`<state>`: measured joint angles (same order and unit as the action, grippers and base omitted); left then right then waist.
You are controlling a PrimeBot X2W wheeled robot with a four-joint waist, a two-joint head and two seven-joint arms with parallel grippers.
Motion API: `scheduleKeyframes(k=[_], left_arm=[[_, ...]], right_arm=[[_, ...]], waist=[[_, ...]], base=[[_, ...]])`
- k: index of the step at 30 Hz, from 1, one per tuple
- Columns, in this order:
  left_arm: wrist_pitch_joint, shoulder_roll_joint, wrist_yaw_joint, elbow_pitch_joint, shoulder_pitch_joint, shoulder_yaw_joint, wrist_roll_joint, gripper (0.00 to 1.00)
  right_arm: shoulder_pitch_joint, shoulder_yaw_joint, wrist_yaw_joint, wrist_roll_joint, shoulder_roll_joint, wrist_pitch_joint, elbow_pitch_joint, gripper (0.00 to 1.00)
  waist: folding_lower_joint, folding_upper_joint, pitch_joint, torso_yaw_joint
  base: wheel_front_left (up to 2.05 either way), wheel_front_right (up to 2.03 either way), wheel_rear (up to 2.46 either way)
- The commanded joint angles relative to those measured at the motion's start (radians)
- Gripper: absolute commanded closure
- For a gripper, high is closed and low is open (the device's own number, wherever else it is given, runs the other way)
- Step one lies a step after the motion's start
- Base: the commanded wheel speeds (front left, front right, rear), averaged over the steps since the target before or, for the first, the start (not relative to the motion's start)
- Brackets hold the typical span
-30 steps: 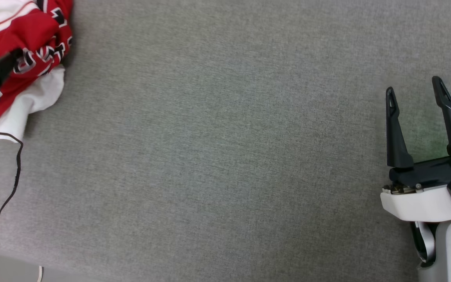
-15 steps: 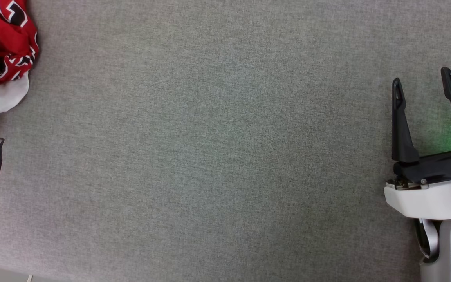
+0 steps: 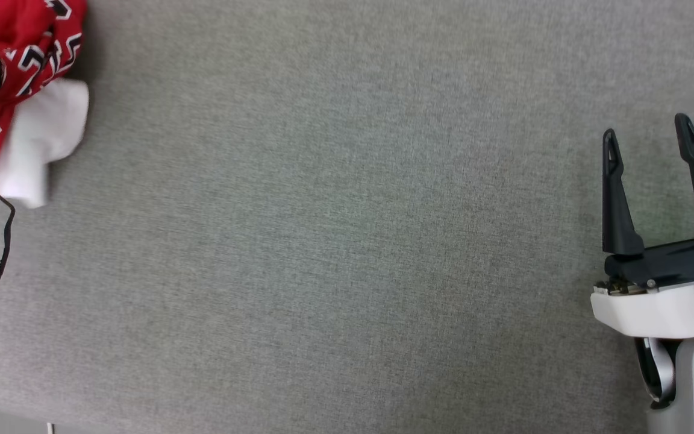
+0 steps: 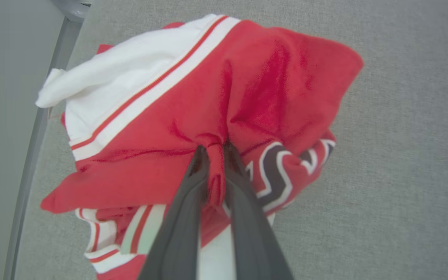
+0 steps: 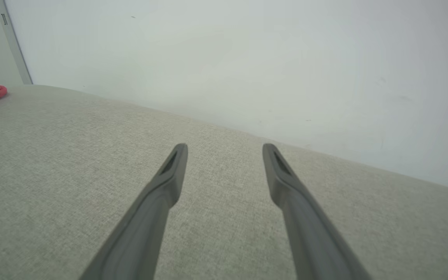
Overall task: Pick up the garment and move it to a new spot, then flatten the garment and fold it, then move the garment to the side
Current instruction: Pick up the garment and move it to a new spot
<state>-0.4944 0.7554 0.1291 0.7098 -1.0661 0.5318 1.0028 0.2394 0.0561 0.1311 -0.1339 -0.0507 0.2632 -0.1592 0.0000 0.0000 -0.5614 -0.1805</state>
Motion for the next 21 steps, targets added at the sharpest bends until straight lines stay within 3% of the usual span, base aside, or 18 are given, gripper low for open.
scheduleKeyframes(k=[1,12,21], left_arm=[[0.017,0.01,0.001,-0.017,-0.01,0.019,-0.004,1.0],[0.107,0.068,0.001,-0.257,-0.059,0.263,-0.008,1.0],[0.128,0.019,0.001,-0.432,-0.12,0.445,-0.037,1.0]], right_arm=[[-0.014,0.003,-0.001,0.006,0.001,0.003,0.005,0.0],[-0.062,0.015,-0.001,0.062,0.001,0.002,0.03,0.0],[-0.076,0.022,-0.001,0.107,0.001,0.002,0.034,0.0]], waist=[[0.0,0.0,0.045,-0.011],[0.0,0.0,0.173,-0.003],[0.0,0.0,0.21,0.077]], base=[[0.0,0.0,0.0],[0.0,0.0,0.0],[0.0,0.0,0.0]])
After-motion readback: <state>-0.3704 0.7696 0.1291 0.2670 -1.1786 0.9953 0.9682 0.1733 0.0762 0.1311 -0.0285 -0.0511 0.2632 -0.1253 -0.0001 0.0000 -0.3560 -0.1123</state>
